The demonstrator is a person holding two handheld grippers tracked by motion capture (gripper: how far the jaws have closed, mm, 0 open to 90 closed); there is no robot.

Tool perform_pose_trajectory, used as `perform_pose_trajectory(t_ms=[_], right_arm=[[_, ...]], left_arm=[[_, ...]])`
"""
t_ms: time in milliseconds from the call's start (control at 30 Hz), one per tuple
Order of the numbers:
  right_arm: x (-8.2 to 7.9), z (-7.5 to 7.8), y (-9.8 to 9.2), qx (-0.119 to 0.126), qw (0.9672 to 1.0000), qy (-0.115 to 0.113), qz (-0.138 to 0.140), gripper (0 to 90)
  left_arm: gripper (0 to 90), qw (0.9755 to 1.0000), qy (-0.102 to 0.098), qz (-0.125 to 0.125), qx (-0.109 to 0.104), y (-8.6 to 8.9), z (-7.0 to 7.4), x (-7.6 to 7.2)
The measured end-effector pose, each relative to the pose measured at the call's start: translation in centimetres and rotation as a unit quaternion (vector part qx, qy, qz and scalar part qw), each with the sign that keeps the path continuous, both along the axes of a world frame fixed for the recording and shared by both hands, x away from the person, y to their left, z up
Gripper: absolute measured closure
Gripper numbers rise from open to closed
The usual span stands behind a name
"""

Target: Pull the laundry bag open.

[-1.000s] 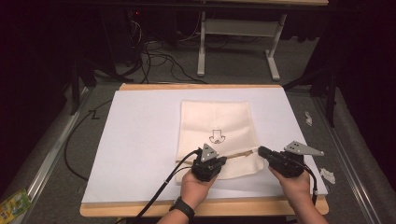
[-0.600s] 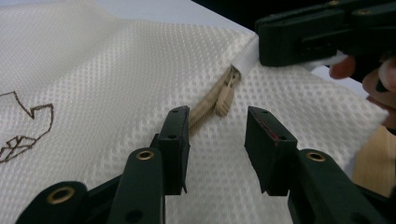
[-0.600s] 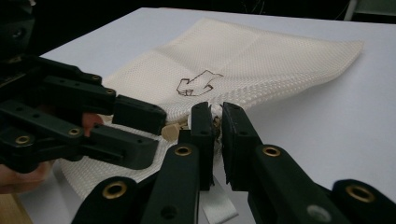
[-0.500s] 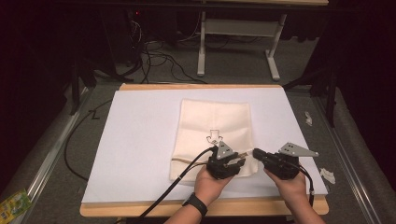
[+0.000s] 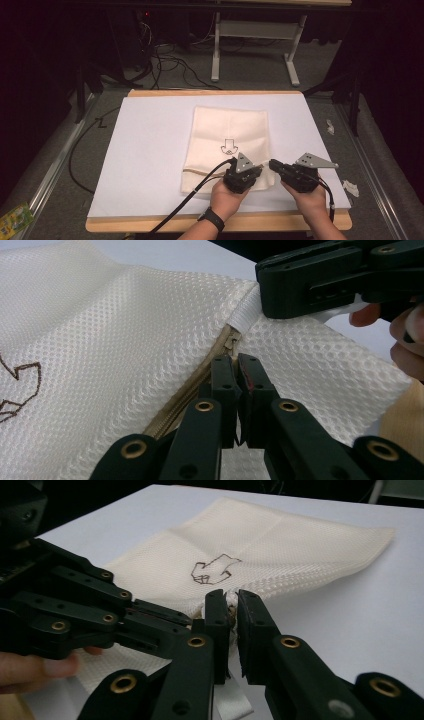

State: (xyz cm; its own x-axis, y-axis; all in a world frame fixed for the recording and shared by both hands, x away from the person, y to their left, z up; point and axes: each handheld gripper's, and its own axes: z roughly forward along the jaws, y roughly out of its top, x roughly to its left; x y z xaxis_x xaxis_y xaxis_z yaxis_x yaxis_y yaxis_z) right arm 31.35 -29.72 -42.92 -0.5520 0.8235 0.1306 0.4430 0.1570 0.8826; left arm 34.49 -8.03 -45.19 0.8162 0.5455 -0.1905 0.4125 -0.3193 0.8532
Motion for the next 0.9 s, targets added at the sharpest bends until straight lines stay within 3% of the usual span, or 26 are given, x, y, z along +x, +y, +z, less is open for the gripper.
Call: perform_pose_trajectory(t_ms=[133, 200, 300, 433, 600, 833, 900], right_arm=[[-0.1, 0.1, 0.2, -0.006, 0.9999, -0.001, -0.009, 86.3], [-0.1, 0.3, -0.2, -0.008, 0.9998, -0.005, -0.019, 86.4], [0.0, 0.4, -1.4, 0.005, 0.9994, -0.003, -0.033, 86.3], [0.0, 0.2, -2.5, 0.014, 0.9991, 0.0, -0.041, 86.2], [0.0, 0.2, -2.1, 0.008, 0.9994, -0.002, -0.035, 86.1], [0.1, 0.1, -2.2, 0.003, 0.9989, -0.001, -0.046, 86.2], [0.1, 0.0, -2.4, 0.003, 0.9987, 0.001, -0.051, 86.2]], left_arm=[[87.4, 1.0, 0.006, 0.0, 0.001, 0.5, -0.1, 0.3], [87.4, 0.9998, 0.018, 0.011, 0.0, 1.2, -0.5, 0.6], [87.4, 0.9993, 0.029, 0.022, 0.003, 2.5, -1.0, 0.8], [87.4, 0.9993, 0.024, 0.024, 0.015, 3.9, -1.2, 0.5], [87.3, 0.999, 0.022, 0.034, 0.022, 5.6, -1.2, 0.3], [87.2, 0.9976, 0.037, 0.051, 0.031, 8.5, -1.7, 0.3], [87.3, 0.9968, 0.037, 0.056, 0.044, 9.4, -1.8, 0.2]])
